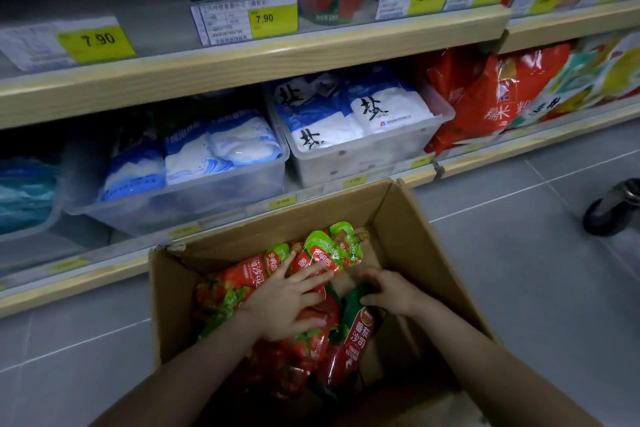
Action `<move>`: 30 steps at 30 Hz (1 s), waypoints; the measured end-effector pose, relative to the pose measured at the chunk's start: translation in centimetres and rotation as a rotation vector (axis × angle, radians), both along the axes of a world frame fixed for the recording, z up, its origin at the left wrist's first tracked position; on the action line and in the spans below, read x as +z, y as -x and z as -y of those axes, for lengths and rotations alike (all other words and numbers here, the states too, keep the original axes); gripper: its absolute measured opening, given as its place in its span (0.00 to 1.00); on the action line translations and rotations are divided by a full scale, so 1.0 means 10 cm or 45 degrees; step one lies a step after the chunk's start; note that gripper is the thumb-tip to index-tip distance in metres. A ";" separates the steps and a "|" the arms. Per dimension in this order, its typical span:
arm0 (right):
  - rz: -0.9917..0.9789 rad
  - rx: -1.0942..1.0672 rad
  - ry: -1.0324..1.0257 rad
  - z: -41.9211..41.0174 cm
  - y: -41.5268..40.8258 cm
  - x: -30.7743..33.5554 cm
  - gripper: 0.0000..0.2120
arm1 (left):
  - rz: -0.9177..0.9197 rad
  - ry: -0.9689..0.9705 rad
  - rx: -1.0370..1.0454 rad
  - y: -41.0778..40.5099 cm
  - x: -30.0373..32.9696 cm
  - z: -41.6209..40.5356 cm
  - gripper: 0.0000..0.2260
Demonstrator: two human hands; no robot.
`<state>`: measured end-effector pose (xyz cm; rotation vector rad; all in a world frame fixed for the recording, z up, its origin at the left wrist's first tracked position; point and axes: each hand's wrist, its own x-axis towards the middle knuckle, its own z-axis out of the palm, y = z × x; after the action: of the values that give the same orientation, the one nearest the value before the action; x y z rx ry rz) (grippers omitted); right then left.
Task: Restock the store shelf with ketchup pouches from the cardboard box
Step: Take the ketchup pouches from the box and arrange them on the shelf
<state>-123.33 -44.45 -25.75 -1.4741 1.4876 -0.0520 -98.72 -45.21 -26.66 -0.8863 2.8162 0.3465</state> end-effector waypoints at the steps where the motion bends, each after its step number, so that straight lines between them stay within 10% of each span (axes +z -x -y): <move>1: -0.039 0.055 -0.023 0.01 0.01 -0.03 0.24 | 0.024 -0.001 0.005 -0.04 -0.01 0.02 0.30; 9: 0.004 0.120 0.038 0.02 0.04 0.24 0.05 | 0.065 -0.027 0.032 -0.09 0.04 0.02 0.31; 24: -0.093 0.601 0.361 0.33 -0.45 1.84 0.09 | -0.521 -0.566 0.617 0.06 1.13 0.01 0.38; 30: 0.088 0.414 0.599 0.57 -0.65 2.47 0.08 | -0.909 -0.761 0.843 0.03 1.50 0.03 0.19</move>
<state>-116.84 -50.19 -1.02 -2.0558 1.2101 -0.2672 -99.00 -45.49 -11.70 -1.7466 2.5208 1.7781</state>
